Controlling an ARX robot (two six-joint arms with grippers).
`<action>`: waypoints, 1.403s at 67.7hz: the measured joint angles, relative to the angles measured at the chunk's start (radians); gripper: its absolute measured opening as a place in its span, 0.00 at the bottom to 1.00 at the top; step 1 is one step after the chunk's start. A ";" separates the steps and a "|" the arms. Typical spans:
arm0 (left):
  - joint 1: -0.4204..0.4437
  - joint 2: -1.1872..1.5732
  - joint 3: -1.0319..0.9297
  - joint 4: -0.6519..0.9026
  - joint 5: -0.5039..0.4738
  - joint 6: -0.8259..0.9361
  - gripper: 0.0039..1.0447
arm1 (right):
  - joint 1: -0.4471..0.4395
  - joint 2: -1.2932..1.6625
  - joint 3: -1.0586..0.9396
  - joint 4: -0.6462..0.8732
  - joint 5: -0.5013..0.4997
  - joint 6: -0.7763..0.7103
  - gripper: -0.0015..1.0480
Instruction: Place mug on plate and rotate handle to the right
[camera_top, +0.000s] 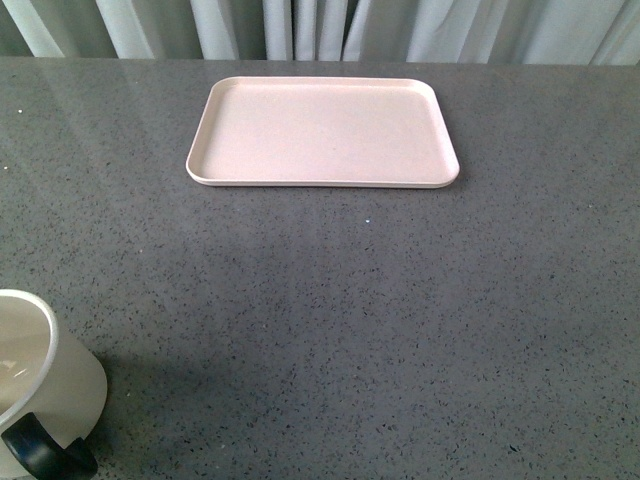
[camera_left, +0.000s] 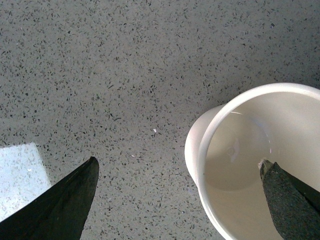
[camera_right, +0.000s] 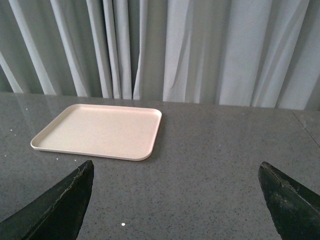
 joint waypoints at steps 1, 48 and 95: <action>-0.003 0.003 0.004 -0.003 0.000 0.001 0.91 | 0.000 0.000 0.000 0.000 0.000 0.000 0.91; -0.068 0.132 0.057 -0.027 -0.040 0.024 0.91 | 0.000 0.000 0.000 0.000 0.000 0.000 0.91; -0.117 0.166 0.108 -0.059 -0.056 0.016 0.02 | 0.000 0.000 0.000 0.000 0.000 0.000 0.91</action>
